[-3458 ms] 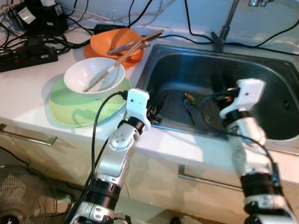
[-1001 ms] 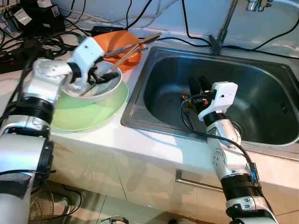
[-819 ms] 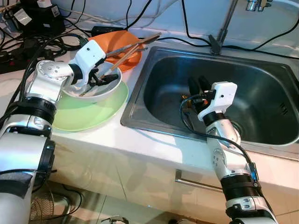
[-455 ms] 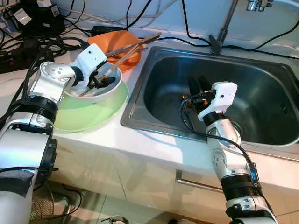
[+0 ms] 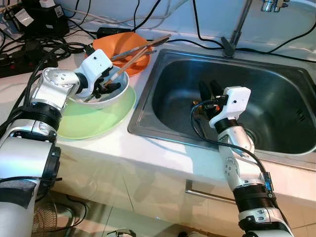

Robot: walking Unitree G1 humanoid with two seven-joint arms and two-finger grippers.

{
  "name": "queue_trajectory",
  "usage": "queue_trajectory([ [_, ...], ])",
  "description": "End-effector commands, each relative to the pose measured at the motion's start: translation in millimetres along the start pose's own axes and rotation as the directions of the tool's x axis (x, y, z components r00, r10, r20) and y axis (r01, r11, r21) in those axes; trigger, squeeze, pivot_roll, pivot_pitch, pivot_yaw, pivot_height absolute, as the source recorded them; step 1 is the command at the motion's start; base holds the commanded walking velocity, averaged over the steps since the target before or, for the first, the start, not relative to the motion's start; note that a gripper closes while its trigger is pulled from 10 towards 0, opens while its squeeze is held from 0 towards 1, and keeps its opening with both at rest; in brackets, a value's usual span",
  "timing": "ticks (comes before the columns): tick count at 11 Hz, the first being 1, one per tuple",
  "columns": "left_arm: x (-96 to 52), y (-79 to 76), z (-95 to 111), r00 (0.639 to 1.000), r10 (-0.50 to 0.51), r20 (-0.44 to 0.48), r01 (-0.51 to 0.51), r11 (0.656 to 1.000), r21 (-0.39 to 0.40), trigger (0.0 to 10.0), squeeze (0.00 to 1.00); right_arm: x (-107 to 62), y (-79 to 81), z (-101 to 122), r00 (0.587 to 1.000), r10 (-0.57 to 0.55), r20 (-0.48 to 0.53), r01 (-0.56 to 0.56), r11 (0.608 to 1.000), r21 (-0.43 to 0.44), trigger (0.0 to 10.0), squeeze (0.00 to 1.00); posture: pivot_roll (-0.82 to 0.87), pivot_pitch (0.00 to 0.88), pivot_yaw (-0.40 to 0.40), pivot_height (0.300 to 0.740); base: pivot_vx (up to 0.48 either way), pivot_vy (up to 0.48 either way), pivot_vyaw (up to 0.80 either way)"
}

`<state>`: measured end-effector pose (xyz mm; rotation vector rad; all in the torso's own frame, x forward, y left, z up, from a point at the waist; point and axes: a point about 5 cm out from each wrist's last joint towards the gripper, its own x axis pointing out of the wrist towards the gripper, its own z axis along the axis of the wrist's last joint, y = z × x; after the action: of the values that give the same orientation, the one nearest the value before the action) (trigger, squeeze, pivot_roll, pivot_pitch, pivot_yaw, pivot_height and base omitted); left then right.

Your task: Kitchen organization

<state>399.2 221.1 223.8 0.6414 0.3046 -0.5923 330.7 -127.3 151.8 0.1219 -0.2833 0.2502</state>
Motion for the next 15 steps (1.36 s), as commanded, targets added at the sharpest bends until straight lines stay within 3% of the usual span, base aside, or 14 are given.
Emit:
queue_trajectory([
  [1,0.4,0.3,2.8,1.000,-0.007,-0.005,0.007,1.000,0.010,0.0,0.00,-16.1,-2.3,-26.6,0.994,-0.037,-0.099,0.041,0.998,0.039,10.0,0.00,0.10,0.072,0.055,0.740,0.000,0.000,0.00],
  [8,-3.4,6.9,8.3,0.999,0.033,0.031,-0.033,0.999,0.001,0.0,0.00,-15.7,-1.2,-29.2,0.994,-0.034,-0.108,0.039,0.998,0.041,10.0,0.00,0.10,0.067,0.056,0.740,0.000,0.000,0.00],
  [14,-12.2,17.9,18.9,0.986,0.111,0.127,-0.110,0.994,-0.017,0.0,0.00,-14.4,-0.4,-29.7,0.993,-0.027,-0.111,0.032,0.998,0.045,10.0,0.00,0.11,0.064,0.046,0.740,0.000,0.000,0.00],
  [15,-16.5,23.2,28.8,0.973,0.142,0.181,-0.142,0.990,-0.012,0.0,0.00,-14.5,-0.4,-29.8,0.993,-0.027,-0.111,0.032,0.998,0.045,10.0,0.00,0.11,0.063,0.046,0.740,0.000,0.000,0.00],
])
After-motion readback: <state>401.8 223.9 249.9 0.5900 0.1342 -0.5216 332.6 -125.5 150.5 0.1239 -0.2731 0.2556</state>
